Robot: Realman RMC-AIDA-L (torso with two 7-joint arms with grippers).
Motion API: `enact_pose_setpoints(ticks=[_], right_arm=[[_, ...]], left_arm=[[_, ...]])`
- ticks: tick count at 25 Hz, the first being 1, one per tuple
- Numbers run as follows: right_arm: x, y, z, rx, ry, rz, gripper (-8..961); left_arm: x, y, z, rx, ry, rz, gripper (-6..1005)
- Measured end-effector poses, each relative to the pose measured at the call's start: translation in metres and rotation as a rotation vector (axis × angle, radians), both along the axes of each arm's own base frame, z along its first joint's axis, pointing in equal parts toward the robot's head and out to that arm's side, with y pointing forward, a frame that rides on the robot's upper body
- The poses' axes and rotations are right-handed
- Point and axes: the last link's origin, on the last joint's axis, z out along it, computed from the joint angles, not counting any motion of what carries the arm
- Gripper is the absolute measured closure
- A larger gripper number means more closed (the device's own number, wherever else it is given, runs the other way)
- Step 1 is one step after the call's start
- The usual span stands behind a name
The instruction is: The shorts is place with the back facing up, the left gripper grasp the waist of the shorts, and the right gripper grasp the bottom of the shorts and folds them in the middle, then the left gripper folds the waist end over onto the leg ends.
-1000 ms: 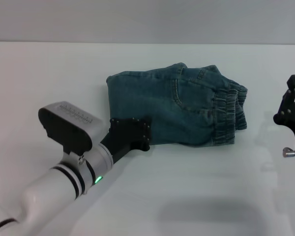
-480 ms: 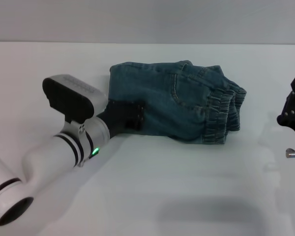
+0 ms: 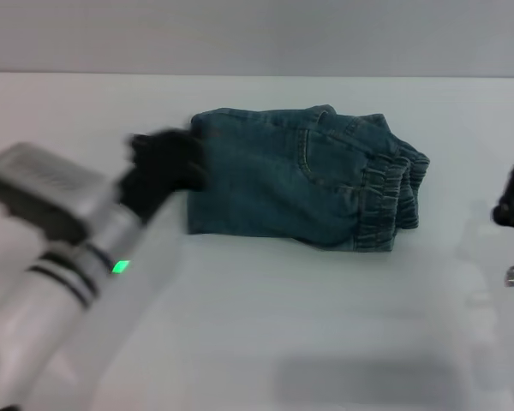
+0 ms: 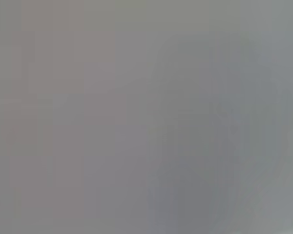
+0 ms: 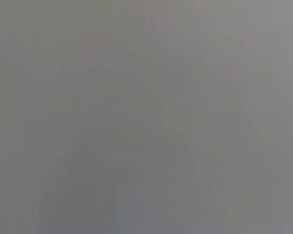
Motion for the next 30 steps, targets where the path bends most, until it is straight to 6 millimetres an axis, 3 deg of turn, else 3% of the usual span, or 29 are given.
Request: enact_pose_setpoints(ticks=[2,7,8,12,14,15,20,25,30], right_arm=[[0.004,-0.002,0.007,0.051,-0.023,-0.012,951],[0.014,-0.010,0.020,0.125,0.023,-0.010,948],[0.017,-0.012,0.022,0.134,0.054,-0.011,948],[0.037,-0.020,0.034,0.181,0.186,-0.048,946],[0.049,-0.025,0.040,0.219,0.217,-0.093,847],[0.055,-0.029,0.043,0.245,0.219,-0.118,798],[0.067,-0.046,0.050,0.301,0.167,-0.144,569],[0.073,-0.041,0.050,0.303,0.185,-0.185,432],[0.074,-0.034,0.047,0.273,0.173,-0.188,432]], left_arm=[[-0.013,-0.004,0.019,0.094,-0.026,0.005,1000],[-0.025,-0.009,0.032,0.156,-0.048,0.011,1000],[-0.042,-0.013,0.044,0.210,-0.086,0.053,1000],[-0.050,-0.016,0.048,0.221,-0.113,0.081,905],[-0.059,-0.020,0.051,0.230,-0.131,0.106,857],[-0.064,-0.025,0.054,0.247,-0.134,0.105,666],[-0.067,-0.026,0.054,0.249,-0.126,0.107,536],[-0.069,-0.025,0.054,0.248,-0.117,0.108,406],[-0.068,-0.025,0.054,0.248,-0.112,0.106,275]])
